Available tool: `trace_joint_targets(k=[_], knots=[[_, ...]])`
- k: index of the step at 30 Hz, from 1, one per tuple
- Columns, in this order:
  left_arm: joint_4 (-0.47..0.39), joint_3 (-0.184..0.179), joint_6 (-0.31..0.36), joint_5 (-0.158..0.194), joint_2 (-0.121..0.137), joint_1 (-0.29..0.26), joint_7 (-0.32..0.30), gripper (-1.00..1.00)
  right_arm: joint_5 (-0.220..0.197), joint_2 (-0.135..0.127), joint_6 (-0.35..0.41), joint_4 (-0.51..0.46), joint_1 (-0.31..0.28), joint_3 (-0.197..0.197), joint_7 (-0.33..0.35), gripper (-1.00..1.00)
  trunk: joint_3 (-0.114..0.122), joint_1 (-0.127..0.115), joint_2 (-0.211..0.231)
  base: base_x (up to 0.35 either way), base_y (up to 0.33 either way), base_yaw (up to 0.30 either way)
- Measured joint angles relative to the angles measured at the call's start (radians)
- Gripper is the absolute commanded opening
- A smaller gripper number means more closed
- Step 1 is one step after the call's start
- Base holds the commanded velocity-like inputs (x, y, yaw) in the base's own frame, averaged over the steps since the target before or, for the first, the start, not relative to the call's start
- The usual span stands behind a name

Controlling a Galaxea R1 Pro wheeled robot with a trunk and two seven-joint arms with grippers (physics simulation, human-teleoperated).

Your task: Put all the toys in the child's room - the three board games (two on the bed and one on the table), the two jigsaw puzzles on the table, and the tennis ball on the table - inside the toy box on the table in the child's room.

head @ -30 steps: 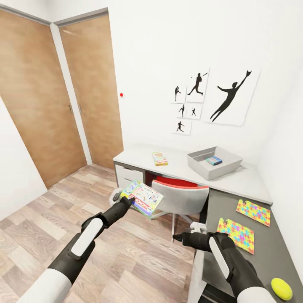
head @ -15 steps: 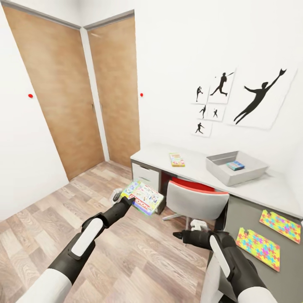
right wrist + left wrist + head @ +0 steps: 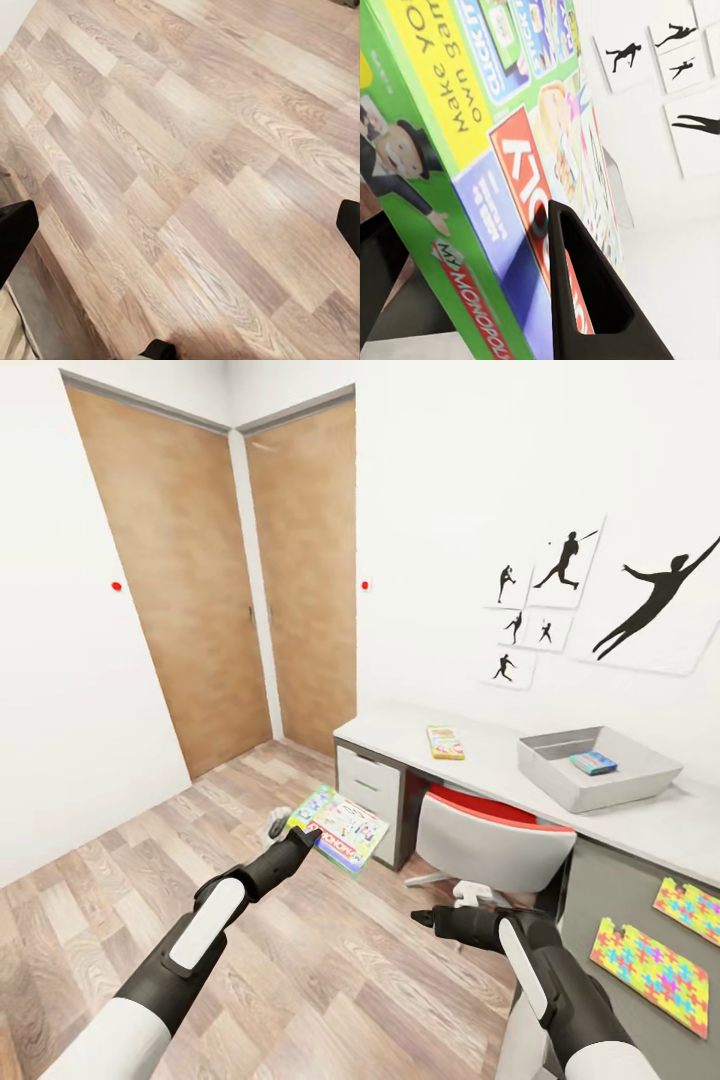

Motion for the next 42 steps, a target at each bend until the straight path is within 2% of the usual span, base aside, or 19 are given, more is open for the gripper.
trace_joint_targets(k=[7, 24, 42], knots=[[0.001, 0.0, 0.001, 0.0, 0.0, 0.0, 0.0, -1.0, 0.0, 0.0, 0.0, 0.0, 0.0, 0.0, 0.0, 1.0, 0.0, 0.0, 0.0, 0.04, 0.0, 0.024], [0.0, -0.002, 0.0, -0.001, -0.001, 0.0, 0.004, -1.0, 0.0, 0.0, 0.0, 0.0, 0.0, 0.0, 0.0, 1.0, 0.0, 0.0, 0.0, 0.185, 0.0, 0.019], [0.0, -0.003, 0.0, -0.001, -0.003, 0.0, 0.005, -1.0, 0.0, -0.001, 0.0, 0.0, 0.0, 0.0, -0.001, 1.0, 0.0, 0.0, 0.0, 0.02, 0.0, 0.233]])
